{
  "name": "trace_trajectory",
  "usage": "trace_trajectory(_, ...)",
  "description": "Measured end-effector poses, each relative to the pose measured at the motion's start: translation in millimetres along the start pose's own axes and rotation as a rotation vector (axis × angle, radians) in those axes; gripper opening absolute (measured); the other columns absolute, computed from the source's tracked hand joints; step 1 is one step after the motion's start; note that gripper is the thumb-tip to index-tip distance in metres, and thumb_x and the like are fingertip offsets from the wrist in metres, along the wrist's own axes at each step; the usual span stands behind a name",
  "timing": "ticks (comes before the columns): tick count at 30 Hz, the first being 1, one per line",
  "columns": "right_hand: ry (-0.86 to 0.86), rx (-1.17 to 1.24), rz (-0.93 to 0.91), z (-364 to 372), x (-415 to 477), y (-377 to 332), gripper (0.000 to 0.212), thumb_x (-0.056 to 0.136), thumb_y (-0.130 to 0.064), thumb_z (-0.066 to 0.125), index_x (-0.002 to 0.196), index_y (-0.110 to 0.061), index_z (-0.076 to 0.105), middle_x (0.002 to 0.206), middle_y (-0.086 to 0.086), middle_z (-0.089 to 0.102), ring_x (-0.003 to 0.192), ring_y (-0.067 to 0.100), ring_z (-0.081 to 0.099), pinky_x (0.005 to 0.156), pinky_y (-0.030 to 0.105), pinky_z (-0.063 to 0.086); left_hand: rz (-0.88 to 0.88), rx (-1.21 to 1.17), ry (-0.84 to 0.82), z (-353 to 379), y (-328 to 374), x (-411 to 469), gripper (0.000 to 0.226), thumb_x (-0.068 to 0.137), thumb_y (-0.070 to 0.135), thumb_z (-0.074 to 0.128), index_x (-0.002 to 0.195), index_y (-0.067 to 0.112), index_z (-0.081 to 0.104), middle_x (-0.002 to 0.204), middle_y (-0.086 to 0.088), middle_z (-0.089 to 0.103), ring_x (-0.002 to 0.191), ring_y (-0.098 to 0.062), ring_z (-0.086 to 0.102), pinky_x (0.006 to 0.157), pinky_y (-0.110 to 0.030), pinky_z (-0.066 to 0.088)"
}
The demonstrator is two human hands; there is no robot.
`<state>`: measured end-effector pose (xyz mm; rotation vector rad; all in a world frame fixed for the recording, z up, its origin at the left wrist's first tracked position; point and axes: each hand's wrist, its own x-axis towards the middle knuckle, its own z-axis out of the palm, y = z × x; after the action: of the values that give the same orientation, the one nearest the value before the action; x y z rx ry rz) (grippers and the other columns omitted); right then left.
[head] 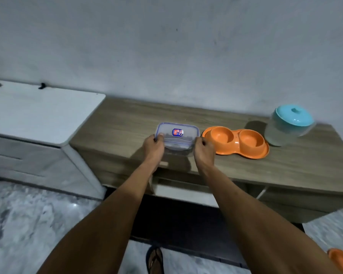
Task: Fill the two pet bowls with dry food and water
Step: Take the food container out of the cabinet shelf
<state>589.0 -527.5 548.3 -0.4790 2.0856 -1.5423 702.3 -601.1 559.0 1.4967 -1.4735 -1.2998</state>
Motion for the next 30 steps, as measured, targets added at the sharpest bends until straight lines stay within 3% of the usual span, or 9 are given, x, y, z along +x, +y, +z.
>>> trace_trajectory(4,0.056,0.005,0.011,23,47,-11,0.028,0.098,-0.023,0.045,0.088,-0.013,0.069,0.089,0.010,0.066,0.083,0.024,0.057,0.076,0.039,0.045,-0.011,-0.012,-0.098,17,7,60,0.032,0.101,0.029,0.050,0.110,0.004,0.068,0.103,-0.012,0.071,0.082,-0.020,0.062,0.068,-0.030,0.046)
trace_trajectory(8,0.051,0.038,0.065,40,88,-6,0.028,0.102,-0.021,0.044,0.103,-0.008,0.069,0.091,0.005,0.066,0.080,0.015,0.058,0.065,0.026,0.045,-0.016,-0.031,-0.201,30,5,102,0.028,0.102,0.025,0.049,0.116,0.007,0.065,0.101,-0.006,0.068,0.088,-0.018,0.063,0.078,-0.030,0.052)
trace_trajectory(10,0.061,0.033,0.095,47,101,0,0.027,0.102,-0.021,0.044,0.103,-0.009,0.068,0.095,0.007,0.065,0.086,0.019,0.059,0.070,0.029,0.045,-0.025,-0.039,-0.227,35,3,114,0.025,0.102,0.024,0.050,0.118,0.011,0.064,0.095,-0.003,0.066,0.087,-0.017,0.063,0.079,-0.030,0.053)
trace_trajectory(15,0.122,0.015,0.150,61,119,9,0.030,0.098,-0.020,0.046,0.108,-0.007,0.072,0.106,0.015,0.069,0.100,0.028,0.061,0.085,0.042,0.048,-0.041,0.021,-0.234,47,-6,137,0.029,0.101,0.021,0.052,0.120,0.004,0.065,0.101,-0.011,0.071,0.082,-0.015,0.065,0.067,-0.017,0.052)
trace_trajectory(19,0.107,0.026,0.167,61,127,13,0.028,0.100,-0.018,0.046,0.108,-0.008,0.071,0.099,0.008,0.065,0.093,0.022,0.058,0.070,0.027,0.044,-0.052,0.068,-0.251,50,-6,141,0.028,0.103,0.023,0.049,0.122,0.008,0.063,0.106,-0.007,0.068,0.068,-0.002,0.054,0.045,-0.002,0.040)
trace_trajectory(22,0.089,0.032,0.189,61,130,18,0.028,0.100,-0.018,0.046,0.112,-0.009,0.070,0.103,0.006,0.065,0.098,0.022,0.060,0.078,0.030,0.045,-0.023,0.088,-0.227,51,-10,143,0.027,0.102,0.022,0.051,0.120,0.007,0.065,0.106,-0.006,0.068,0.075,-0.011,0.060,0.045,0.000,0.038)
trace_trajectory(24,0.077,0.030,0.195,61,129,21,0.028,0.100,-0.017,0.046,0.113,-0.008,0.070,0.102,0.006,0.065,0.095,0.020,0.058,0.072,0.028,0.044,-0.022,0.093,-0.223,50,-11,141,0.029,0.102,0.019,0.052,0.122,0.004,0.065,0.102,-0.006,0.066,0.090,-0.020,0.064,0.047,0.001,0.039)
trace_trajectory(26,0.076,0.028,0.191,59,130,23,0.028,0.099,-0.017,0.047,0.111,-0.008,0.071,0.100,0.005,0.066,0.092,0.018,0.058,0.066,0.025,0.043,-0.008,0.121,-0.228,50,-10,139,0.029,0.102,0.017,0.051,0.124,0.003,0.063,0.101,-0.006,0.064,0.084,-0.013,0.061,0.048,0.002,0.038)
trace_trajectory(30,0.109,0.016,0.187,61,135,26,0.029,0.097,-0.020,0.049,0.109,-0.011,0.073,0.105,0.006,0.070,0.100,0.022,0.061,0.086,0.034,0.047,0.029,0.162,-0.256,48,-9,141,0.031,0.102,0.019,0.051,0.125,0.003,0.063,0.110,-0.009,0.066,0.068,0.000,0.048,0.048,0.002,0.036)
